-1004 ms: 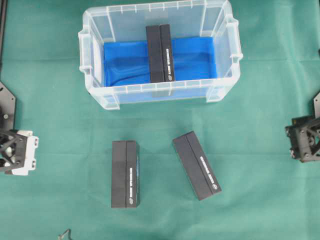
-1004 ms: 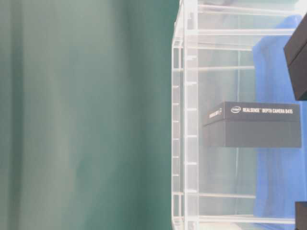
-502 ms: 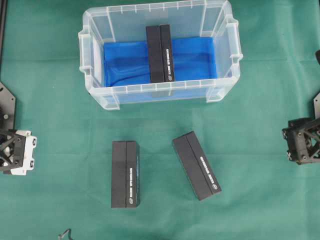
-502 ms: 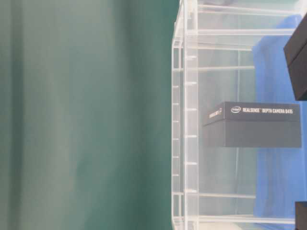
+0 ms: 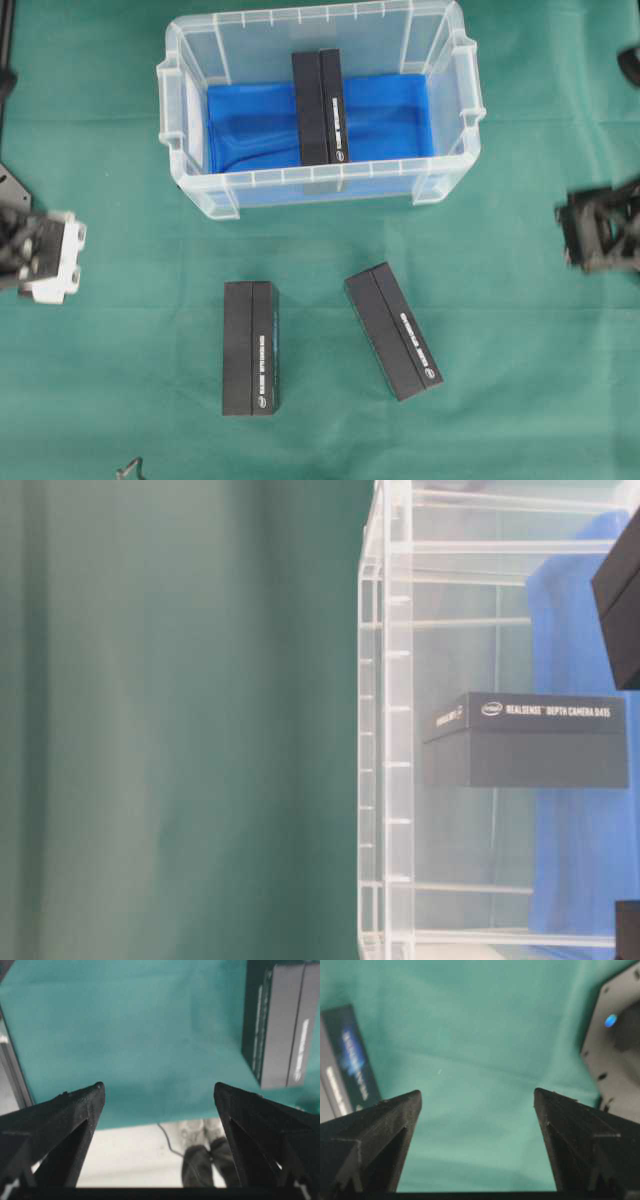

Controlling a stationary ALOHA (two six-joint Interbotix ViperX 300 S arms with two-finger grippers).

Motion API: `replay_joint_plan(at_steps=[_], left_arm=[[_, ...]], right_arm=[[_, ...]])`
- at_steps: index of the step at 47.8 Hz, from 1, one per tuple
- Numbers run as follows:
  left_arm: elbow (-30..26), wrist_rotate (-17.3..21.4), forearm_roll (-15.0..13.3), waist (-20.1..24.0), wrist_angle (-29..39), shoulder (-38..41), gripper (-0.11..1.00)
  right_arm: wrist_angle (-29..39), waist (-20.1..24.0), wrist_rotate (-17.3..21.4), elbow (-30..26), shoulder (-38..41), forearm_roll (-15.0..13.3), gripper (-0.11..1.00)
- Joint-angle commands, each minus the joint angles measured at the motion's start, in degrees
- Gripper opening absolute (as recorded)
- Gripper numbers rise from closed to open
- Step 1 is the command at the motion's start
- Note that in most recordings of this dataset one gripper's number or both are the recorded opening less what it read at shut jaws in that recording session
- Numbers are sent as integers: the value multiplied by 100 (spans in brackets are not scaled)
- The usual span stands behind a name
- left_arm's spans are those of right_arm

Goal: Take the box out of the case with both arms.

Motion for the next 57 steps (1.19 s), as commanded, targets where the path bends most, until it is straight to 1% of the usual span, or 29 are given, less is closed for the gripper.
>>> replay_joint_plan(at_steps=[1,6,8,15,19,24,27,33,57], left_arm=[[-44,255,9,378,70,-70,87],[-35,650,9,791,105,-105,87],[-35,870,9,984,114,-114,87],[-35,1450,9,1503,141,-141,87],[-35,1767,9,1854,193,-158,87],[-35,2083,9,2188,229,-185,87],[-35,2276,9,2373,229,-193,87],[-35,2443,9,2487,229,-202,87],[44,2452,9,2496,229,-290,87]], right_arm=[[-53,-439,-290,-18,-149,-35,89],[-132,-1002,-800,0,-211,-35,89],[-167,-1187,-984,0,-229,-35,89],[-360,-1793,-1591,0,-237,-26,89],[-448,-2101,-1863,0,-237,-26,89],[-510,-2487,-2197,9,-237,-9,89],[-519,-2637,-2338,0,-237,18,89],[-519,-2760,-2435,0,-237,79,89],[-510,-2760,-2399,0,-237,185,89]])
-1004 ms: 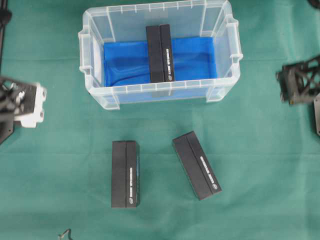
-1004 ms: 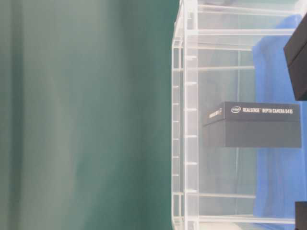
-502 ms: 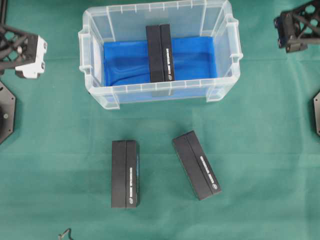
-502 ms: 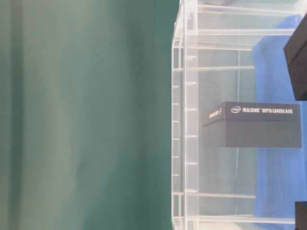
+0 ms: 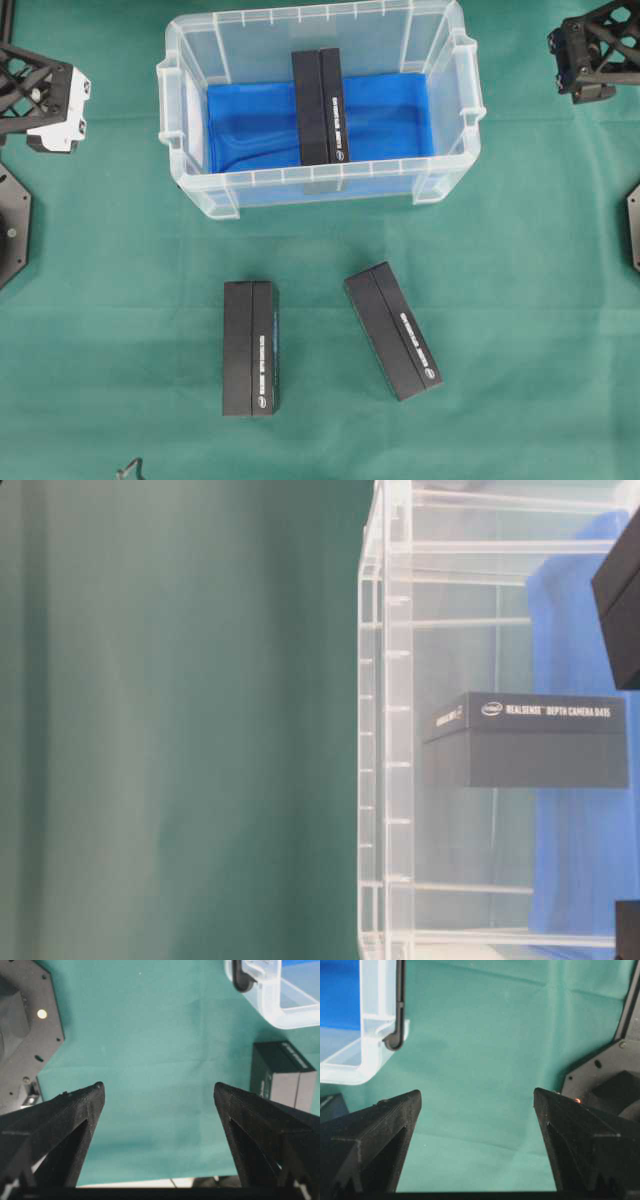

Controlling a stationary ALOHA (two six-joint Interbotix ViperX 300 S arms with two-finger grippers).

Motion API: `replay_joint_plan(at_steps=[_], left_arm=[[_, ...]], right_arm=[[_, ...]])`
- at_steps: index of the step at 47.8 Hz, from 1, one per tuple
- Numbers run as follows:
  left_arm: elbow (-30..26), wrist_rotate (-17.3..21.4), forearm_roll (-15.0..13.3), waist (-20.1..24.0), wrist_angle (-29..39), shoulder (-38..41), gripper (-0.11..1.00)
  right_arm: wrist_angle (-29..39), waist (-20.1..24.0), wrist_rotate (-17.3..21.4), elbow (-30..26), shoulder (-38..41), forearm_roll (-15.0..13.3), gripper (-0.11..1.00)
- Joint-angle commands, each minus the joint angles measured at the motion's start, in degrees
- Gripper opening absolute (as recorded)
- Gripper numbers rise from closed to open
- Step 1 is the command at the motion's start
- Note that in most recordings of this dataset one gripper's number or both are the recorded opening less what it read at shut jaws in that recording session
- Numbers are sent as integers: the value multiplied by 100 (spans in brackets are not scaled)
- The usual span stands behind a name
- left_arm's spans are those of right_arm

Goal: Take the box out of the case with both arms.

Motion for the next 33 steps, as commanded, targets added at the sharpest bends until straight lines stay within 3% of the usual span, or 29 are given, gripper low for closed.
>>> replay_joint_plan(at_steps=[1,33], left_arm=[[-18,-18,18,26,0,-79,87],[62,-18,18,26,-9,-176,87]], right_arm=[[-26,-9,9,-62,-79,9,89],[-26,0,88,-62,-79,70,89]])
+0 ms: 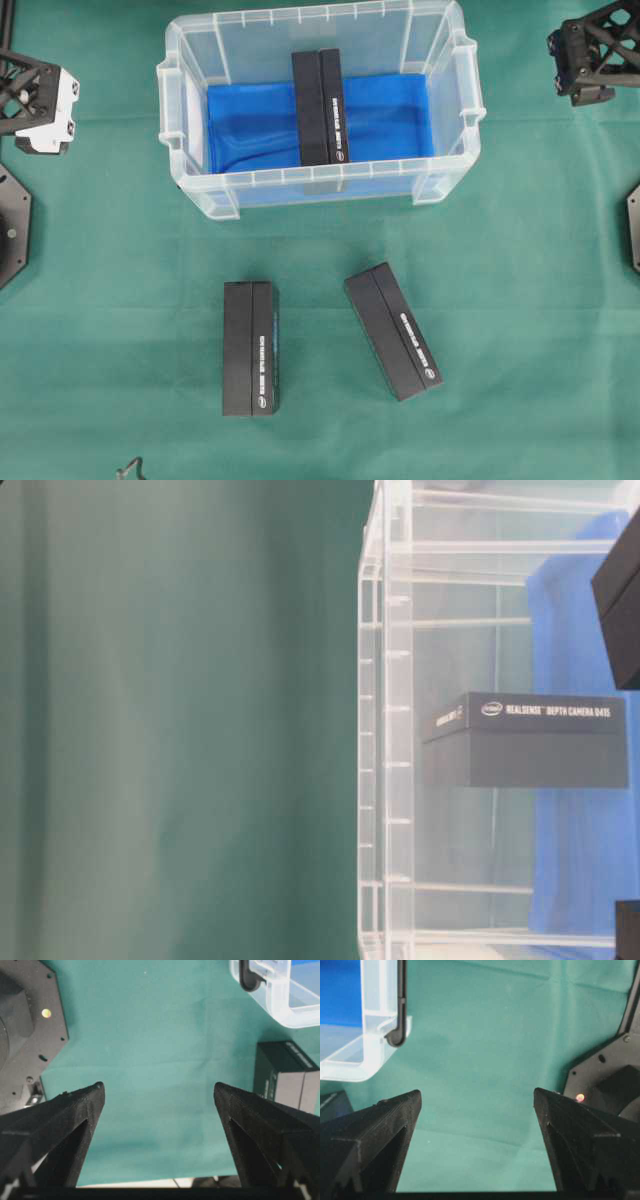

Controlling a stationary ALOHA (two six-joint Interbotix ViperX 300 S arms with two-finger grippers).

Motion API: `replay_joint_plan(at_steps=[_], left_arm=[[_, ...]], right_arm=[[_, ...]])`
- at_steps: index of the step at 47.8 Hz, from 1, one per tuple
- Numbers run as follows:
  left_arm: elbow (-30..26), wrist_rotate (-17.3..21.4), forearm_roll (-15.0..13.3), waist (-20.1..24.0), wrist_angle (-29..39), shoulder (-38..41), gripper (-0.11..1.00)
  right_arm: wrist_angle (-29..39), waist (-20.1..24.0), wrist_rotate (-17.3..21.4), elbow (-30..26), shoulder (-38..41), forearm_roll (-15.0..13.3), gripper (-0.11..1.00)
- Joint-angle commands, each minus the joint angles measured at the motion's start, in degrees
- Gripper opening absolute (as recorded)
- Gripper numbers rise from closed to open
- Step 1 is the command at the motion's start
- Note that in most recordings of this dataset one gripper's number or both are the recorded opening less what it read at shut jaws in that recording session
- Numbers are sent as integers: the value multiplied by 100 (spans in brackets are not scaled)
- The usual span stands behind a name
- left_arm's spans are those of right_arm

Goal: Take the box out of the case with both arms.

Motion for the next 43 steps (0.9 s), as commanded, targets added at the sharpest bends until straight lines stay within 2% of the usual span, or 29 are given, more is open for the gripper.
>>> replay_joint_plan(at_steps=[1,43], left_arm=[[-53,0,18,18,0,-44,87],[-53,0,18,35,-44,18,87]], right_arm=[[-26,0,9,-53,-79,9,89],[-26,0,9,-53,-35,9,89]])
